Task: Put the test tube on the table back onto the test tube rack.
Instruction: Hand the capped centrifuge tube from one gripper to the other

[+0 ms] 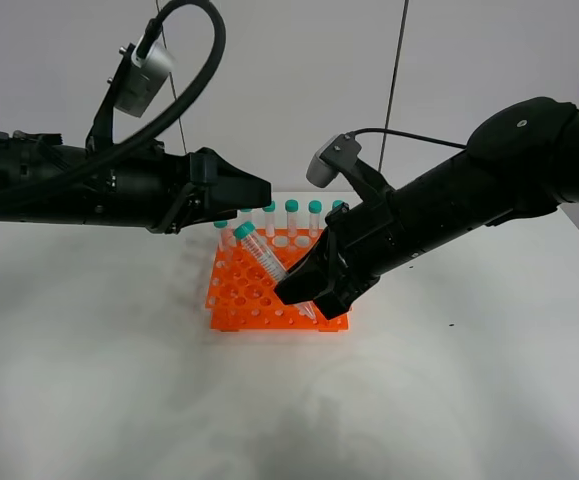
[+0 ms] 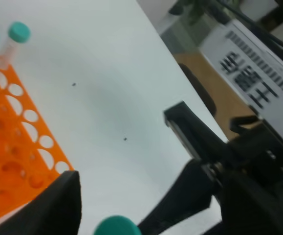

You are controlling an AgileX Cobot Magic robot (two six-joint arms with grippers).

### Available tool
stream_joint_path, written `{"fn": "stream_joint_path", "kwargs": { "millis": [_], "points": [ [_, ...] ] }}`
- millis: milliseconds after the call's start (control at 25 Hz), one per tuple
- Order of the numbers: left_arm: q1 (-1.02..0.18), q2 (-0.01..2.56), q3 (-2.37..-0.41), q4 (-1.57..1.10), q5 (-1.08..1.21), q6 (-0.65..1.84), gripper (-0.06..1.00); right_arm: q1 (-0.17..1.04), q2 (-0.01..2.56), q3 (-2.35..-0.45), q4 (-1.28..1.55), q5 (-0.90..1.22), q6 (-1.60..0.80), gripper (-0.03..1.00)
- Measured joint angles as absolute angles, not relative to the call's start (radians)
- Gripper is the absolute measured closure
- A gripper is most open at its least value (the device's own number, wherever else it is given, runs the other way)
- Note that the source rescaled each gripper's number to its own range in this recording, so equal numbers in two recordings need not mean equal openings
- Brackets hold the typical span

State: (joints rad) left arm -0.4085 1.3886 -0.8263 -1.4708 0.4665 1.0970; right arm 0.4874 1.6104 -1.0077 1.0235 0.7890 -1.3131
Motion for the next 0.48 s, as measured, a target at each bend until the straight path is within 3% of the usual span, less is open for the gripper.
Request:
{"fn": "stream_joint_path", "kwargs": {
  "millis": [480],
  "points": [
    [-0.408,1.462,-0.826,-1.447,0.498,1.098,0.05,0.487,1.610,-1.008,1.024,0.767,-1.313,0.93]
  ]
}}
